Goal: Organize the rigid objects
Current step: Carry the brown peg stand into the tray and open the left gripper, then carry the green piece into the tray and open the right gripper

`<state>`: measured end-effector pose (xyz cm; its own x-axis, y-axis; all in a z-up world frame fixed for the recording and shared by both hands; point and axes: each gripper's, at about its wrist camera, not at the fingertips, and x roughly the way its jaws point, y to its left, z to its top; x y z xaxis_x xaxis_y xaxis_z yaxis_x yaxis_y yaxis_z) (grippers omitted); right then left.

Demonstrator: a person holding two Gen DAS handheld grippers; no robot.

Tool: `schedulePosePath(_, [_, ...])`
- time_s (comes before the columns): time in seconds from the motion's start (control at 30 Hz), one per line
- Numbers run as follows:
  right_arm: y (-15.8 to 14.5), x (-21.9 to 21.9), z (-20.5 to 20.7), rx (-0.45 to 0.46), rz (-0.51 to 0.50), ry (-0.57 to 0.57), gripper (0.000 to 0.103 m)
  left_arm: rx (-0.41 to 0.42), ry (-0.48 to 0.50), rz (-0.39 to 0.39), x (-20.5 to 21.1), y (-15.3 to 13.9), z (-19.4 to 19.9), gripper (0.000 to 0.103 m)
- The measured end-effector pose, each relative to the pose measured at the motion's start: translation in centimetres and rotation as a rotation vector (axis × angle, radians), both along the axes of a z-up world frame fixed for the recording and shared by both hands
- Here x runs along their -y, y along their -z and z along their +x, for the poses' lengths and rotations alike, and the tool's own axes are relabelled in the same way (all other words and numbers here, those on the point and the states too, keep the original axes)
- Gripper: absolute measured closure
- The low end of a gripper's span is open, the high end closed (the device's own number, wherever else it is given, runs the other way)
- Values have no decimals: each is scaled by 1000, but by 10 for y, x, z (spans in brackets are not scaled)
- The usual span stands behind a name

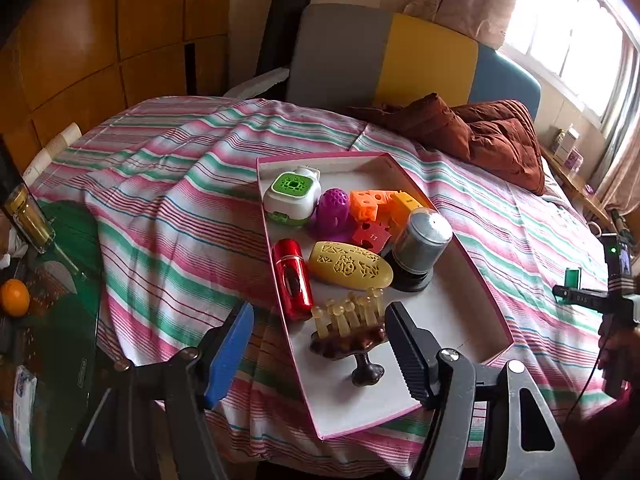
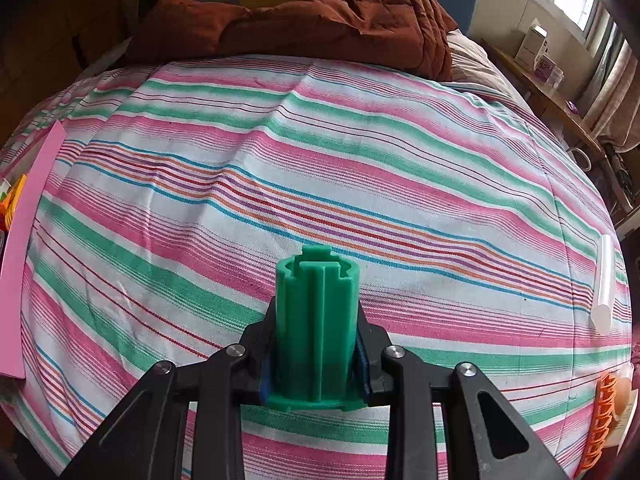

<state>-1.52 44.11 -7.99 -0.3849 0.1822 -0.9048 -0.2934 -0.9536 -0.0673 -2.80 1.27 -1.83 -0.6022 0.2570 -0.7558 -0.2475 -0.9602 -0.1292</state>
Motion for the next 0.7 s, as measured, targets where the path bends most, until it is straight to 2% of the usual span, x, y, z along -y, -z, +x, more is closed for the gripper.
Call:
schedulePosePath(0.23, [-4,16,6,28,-42,-19,73,-6,-5,11,3,-1,2,33])
schedulePosePath(0.47, [-6,56,14,20,-79,-91,73,7,-24,25,8,1,2,33])
schedulePosePath(0.7, [-11,82,18,0,-132,-109,73,10,-39,24,15,2,3,32])
